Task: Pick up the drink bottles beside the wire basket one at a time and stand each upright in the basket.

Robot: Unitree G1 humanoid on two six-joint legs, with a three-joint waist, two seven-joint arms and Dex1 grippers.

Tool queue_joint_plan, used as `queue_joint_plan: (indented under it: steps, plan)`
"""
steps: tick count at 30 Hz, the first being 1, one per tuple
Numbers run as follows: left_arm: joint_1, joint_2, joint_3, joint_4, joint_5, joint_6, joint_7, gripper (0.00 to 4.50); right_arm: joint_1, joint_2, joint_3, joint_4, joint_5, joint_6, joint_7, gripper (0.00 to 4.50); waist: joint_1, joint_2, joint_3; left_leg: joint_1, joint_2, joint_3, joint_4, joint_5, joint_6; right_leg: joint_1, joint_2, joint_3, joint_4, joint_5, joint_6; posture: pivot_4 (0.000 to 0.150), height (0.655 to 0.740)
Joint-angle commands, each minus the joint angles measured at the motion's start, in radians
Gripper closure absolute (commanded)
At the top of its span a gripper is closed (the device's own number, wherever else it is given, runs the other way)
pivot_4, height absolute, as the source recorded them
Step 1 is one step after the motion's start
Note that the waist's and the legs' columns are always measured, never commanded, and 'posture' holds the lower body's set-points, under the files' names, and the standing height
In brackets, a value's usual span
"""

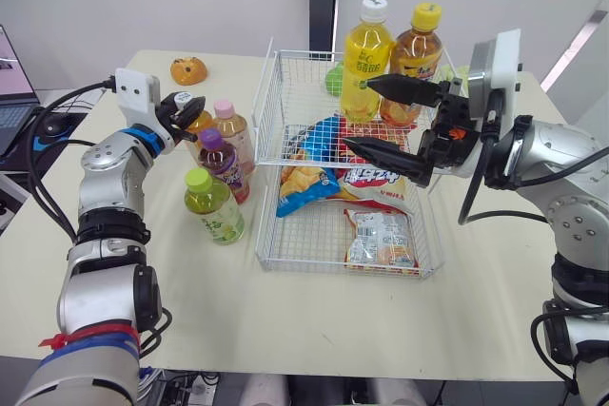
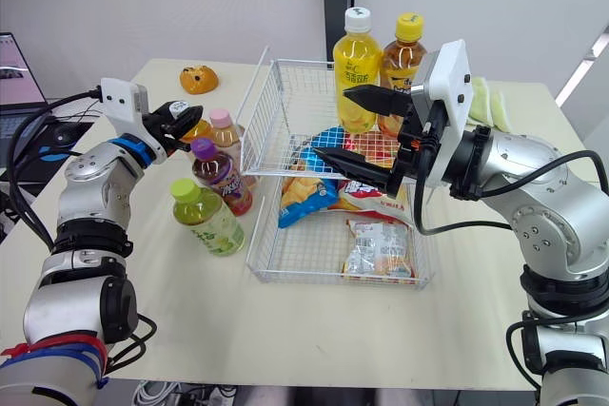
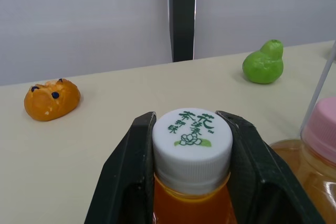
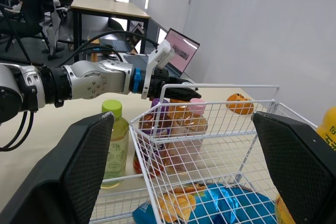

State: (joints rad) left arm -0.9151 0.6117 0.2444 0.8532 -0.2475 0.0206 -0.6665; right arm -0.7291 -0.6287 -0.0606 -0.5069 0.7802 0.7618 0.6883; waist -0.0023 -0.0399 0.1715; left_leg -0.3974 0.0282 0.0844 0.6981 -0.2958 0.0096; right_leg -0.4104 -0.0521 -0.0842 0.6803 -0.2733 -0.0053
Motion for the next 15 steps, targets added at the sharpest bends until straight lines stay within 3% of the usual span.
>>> queue_joint_plan:
  steps: [1,8,15]
  plan:
    - [-0.015,0.035,0.026,-0.008,-0.009,-0.01,-0.005,3.14,-0.023,-0.007,-0.028,-0.021,0.013,-0.019,0.001,0.0,0.0,0.0,0.0,0.0,0.0,0.0,0.0,0.0,0.0,0.0,0.0,0.0,0.0,0.0,0.0,0.15,0.74]
    - [-0.071,0.18,0.061,-0.073,-0.075,0.121,-0.135,3.14,-0.042,0.0,-0.04,0.009,0.006,-0.036,0.001,0.0,-0.014,-0.001,0.001,-0.003,0.001,0.0,0.0,0.0,0.0,-0.004,0.001,0.0,0.0,0.0,0.0,0.15,0.74]
    - [-0.29,0.361,0.007,-0.12,-0.091,0.309,-0.376,3.14,-0.042,-0.011,-0.062,0.025,-0.012,-0.063,0.004,0.0,0.004,-0.003,0.002,-0.013,0.0,-0.001,0.002,0.0,-0.001,-0.011,0.0,-0.003,0.0,0.0,0.0,0.15,0.74]
